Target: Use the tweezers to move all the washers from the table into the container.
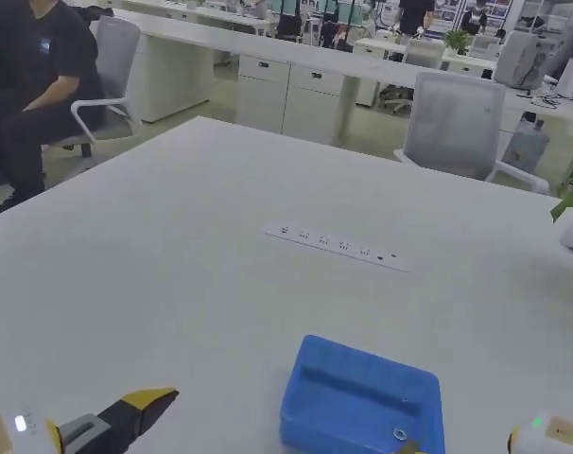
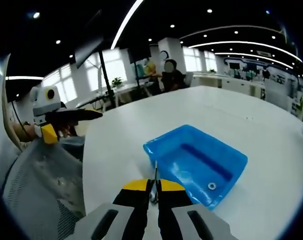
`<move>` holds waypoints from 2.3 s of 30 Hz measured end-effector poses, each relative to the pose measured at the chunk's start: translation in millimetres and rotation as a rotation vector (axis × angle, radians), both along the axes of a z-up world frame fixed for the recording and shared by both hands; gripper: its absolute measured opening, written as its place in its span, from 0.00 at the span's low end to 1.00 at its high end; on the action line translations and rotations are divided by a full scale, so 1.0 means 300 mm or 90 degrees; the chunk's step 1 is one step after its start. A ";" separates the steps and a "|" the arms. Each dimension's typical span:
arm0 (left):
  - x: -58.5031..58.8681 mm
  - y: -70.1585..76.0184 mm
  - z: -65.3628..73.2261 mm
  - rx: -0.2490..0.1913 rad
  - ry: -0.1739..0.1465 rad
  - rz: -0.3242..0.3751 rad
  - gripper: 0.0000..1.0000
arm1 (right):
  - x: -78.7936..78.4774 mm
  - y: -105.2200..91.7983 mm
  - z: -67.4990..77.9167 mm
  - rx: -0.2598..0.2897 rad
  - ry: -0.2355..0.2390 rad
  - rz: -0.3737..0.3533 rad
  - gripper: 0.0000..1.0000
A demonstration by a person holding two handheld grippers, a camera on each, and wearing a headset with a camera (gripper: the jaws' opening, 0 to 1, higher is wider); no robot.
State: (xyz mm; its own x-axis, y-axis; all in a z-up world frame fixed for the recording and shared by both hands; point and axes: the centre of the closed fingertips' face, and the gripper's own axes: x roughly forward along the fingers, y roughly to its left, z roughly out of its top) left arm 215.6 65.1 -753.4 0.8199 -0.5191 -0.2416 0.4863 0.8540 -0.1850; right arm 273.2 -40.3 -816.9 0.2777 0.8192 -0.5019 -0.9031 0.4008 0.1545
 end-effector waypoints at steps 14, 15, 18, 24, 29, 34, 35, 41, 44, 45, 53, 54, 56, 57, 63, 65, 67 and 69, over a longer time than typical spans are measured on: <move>-0.004 -0.005 0.001 0.003 0.003 -0.003 0.85 | -0.007 -0.003 0.002 -0.017 -0.006 0.013 0.02; -0.004 -0.005 0.001 0.004 0.003 -0.003 0.85 | -0.008 0.000 0.002 -0.017 -0.006 0.014 0.02; -0.004 -0.005 0.001 0.002 0.004 -0.003 0.85 | -0.008 0.004 0.003 -0.019 -0.007 0.016 0.02; -0.005 -0.003 0.001 0.004 0.004 -0.002 0.84 | -0.009 0.006 0.004 -0.017 -0.001 0.015 0.02; -0.006 -0.004 0.001 0.005 0.004 -0.003 0.84 | -0.001 -0.005 0.005 -0.021 0.001 0.004 0.02; -0.006 -0.006 0.000 0.004 0.006 -0.006 0.83 | -0.007 -0.006 0.003 -0.022 0.006 0.006 0.02; -0.007 -0.006 -0.001 0.004 0.006 -0.006 0.83 | -0.008 -0.005 0.003 -0.021 0.007 0.007 0.02; -0.007 -0.005 -0.005 0.007 0.008 -0.007 0.83 | -0.015 0.005 0.002 -0.024 0.007 0.014 0.02; -0.007 -0.005 -0.005 0.008 0.007 -0.007 0.83 | -0.014 0.006 0.002 -0.038 -0.006 0.019 0.02; -0.007 -0.005 -0.005 0.007 0.008 -0.007 0.83 | -0.014 0.007 0.003 -0.037 -0.004 0.020 0.02; -0.007 -0.007 -0.005 0.006 0.007 -0.008 0.82 | -0.012 0.002 -0.004 -0.039 -0.002 0.017 0.02; -0.007 -0.007 -0.006 0.006 0.008 -0.008 0.82 | -0.013 0.002 -0.004 -0.038 -0.001 0.017 0.02; -0.007 -0.007 -0.007 0.008 0.009 -0.008 0.82 | -0.014 0.003 -0.004 -0.039 -0.002 0.017 0.02; -0.007 -0.007 -0.007 0.008 0.009 -0.009 0.82 | -0.014 0.003 -0.004 -0.040 -0.004 0.018 0.02; -0.008 -0.007 -0.009 0.009 0.010 -0.010 0.82 | -0.032 0.024 -0.005 -0.052 -0.029 0.044 0.03; -0.009 -0.007 -0.012 0.014 0.012 -0.011 0.82 | -0.036 0.030 -0.006 -0.054 -0.032 0.048 0.03; -0.010 -0.008 -0.011 0.014 0.011 -0.011 0.81 | -0.032 0.036 -0.009 -0.062 -0.044 0.054 0.03; -0.011 -0.007 -0.012 0.014 0.012 -0.011 0.81 | -0.033 0.040 -0.015 -0.074 -0.049 0.067 0.03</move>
